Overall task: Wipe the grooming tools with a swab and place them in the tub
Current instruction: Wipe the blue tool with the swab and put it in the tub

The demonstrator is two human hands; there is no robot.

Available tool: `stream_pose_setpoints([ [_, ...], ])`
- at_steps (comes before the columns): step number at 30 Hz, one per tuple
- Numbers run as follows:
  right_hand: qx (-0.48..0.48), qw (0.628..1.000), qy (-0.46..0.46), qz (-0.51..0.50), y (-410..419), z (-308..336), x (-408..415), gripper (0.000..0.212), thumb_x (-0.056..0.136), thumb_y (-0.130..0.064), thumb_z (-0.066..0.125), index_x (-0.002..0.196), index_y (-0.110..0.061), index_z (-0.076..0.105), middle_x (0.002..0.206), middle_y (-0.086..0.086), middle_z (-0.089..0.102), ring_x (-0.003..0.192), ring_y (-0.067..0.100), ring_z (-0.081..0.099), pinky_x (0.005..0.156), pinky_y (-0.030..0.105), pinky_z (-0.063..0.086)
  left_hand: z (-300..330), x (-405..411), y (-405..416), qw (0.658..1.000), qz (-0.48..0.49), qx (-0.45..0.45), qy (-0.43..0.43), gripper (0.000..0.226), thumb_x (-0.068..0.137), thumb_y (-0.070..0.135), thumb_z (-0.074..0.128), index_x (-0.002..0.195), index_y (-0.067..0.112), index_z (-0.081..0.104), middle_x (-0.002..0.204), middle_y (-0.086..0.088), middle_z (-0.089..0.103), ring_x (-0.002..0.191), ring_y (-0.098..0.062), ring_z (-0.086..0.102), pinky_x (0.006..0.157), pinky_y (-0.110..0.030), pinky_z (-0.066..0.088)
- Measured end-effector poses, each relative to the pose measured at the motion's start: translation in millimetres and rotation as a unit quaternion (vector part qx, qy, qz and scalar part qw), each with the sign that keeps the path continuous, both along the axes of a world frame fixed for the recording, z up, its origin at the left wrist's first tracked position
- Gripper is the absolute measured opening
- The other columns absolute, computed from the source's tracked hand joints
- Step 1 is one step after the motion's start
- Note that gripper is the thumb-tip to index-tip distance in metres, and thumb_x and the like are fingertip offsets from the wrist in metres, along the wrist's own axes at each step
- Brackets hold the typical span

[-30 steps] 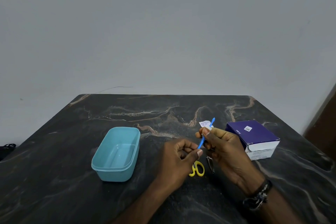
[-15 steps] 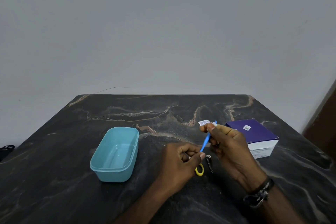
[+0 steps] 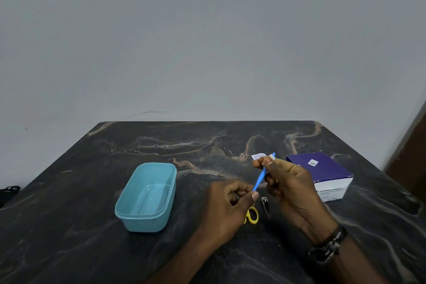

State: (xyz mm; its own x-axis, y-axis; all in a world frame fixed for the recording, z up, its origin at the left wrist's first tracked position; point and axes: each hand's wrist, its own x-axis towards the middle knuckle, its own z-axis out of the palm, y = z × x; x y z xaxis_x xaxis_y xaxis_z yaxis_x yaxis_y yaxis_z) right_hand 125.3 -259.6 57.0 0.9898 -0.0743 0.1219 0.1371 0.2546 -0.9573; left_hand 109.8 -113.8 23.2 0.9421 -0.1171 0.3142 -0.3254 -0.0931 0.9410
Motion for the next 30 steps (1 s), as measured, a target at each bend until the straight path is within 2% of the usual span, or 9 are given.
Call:
stream_pose_setpoints([
  [4,0.006,1.000,0.005,-0.008,-1.8,-0.9,0.7,0.021,0.081,-0.023,0.064,0.081,-0.006,0.076,0.086,0.011,0.068,0.054,0.007,0.040,0.043,0.014,0.031,-2.3,0.0,-0.1,1.000,0.003,0.003,0.005,0.007,0.084,0.015,0.071,0.080,0.020,0.074,0.060,-0.005,0.068,0.048,-0.011,0.056,0.050,-0.029,0.045],
  [7,-0.020,0.999,0.026,0.027,6.7,-5.6,-1.0,0.019,0.084,-0.018,0.064,0.079,-0.004,0.076,0.091,0.019,0.070,0.053,0.008,0.042,0.045,0.016,0.035,-1.7,1.0,1.6,1.000,0.020,-0.003,0.010,0.006,0.084,0.013,0.070,0.081,0.015,0.074,0.065,-0.012,0.070,0.048,-0.019,0.060,0.050,-0.033,0.047],
  [10,-0.016,0.997,0.040,0.058,13.3,-9.1,-2.7,0.021,0.078,-0.022,0.069,0.079,-0.004,0.077,0.095,0.031,0.069,0.066,0.026,0.054,0.065,0.034,0.048,-0.5,0.8,3.2,1.000,0.027,0.000,0.005,0.006,0.081,0.021,0.069,0.079,0.018,0.074,0.067,-0.012,0.071,0.058,-0.035,0.067,0.052,-0.042,0.053],
  [12,-0.026,0.998,0.033,0.047,11.3,-8.8,-2.7,0.020,0.080,-0.021,0.068,0.081,-0.004,0.077,0.089,0.035,0.064,0.061,0.020,0.049,0.059,0.030,0.045,0.1,0.1,3.2,1.000,0.019,0.002,0.008,0.006,0.082,0.020,0.069,0.081,0.018,0.074,0.066,-0.009,0.071,0.056,-0.028,0.067,0.052,-0.039,0.052],
  [15,-0.023,1.000,0.014,0.011,4.4,-6.1,-0.4,0.021,0.082,-0.023,0.067,0.082,-0.005,0.078,0.081,0.021,0.056,0.052,0.007,0.039,0.045,0.017,0.033,0.7,-1.9,0.8,1.000,0.007,0.000,0.014,0.009,0.086,0.012,0.068,0.082,0.017,0.074,0.062,-0.003,0.068,0.050,-0.009,0.060,0.049,-0.026,0.047],
  [20,-0.001,1.000,-0.004,-0.029,-3.6,-3.5,2.8,0.021,0.087,-0.022,0.063,0.082,-0.008,0.078,0.085,0.018,0.051,0.054,0.007,0.038,0.045,0.016,0.030,-1.0,-4.8,-1.5,1.000,0.001,0.018,0.018,0.015,0.086,0.014,0.069,0.077,0.027,0.072,0.060,0.002,0.067,0.053,-0.011,0.059,0.051,-0.031,0.048],
  [24,-0.019,1.000,0.010,-0.002,4.1,-5.3,0.5,0.023,0.082,-0.025,0.065,0.082,-0.005,0.077,0.079,0.018,0.056,0.051,0.005,0.039,0.044,0.014,0.031,0.2,-2.5,0.7,1.000,0.013,0.011,0.014,0.016,0.085,0.016,0.069,0.074,0.027,0.072,0.064,-0.009,0.069,0.051,-0.016,0.059,0.050,-0.034,0.048],
  [27,-0.024,0.999,0.021,0.027,10.3,-7.3,-1.5,0.020,0.087,-0.017,0.064,0.076,-0.009,0.078,0.088,0.028,0.062,0.052,0.007,0.039,0.046,0.018,0.031,2.1,-1.6,2.6,1.000,0.023,0.008,0.011,0.018,0.086,0.010,0.068,0.074,0.023,0.072,0.067,-0.013,0.070,0.051,-0.016,0.061,0.050,-0.032,0.048],
  [30,-0.027,0.999,0.011,0.018,8.0,-5.7,-1.6,0.020,0.082,-0.022,0.066,0.078,-0.008,0.078,0.078,0.024,0.062,0.052,0.007,0.039,0.044,0.016,0.031,3.4,-2.2,1.8,1.000,0.021,0.005,0.011,0.019,0.086,0.009,0.068,0.075,0.024,0.072,0.065,-0.008,0.070,0.052,-0.013,0.062,0.050,-0.031,0.049],
])
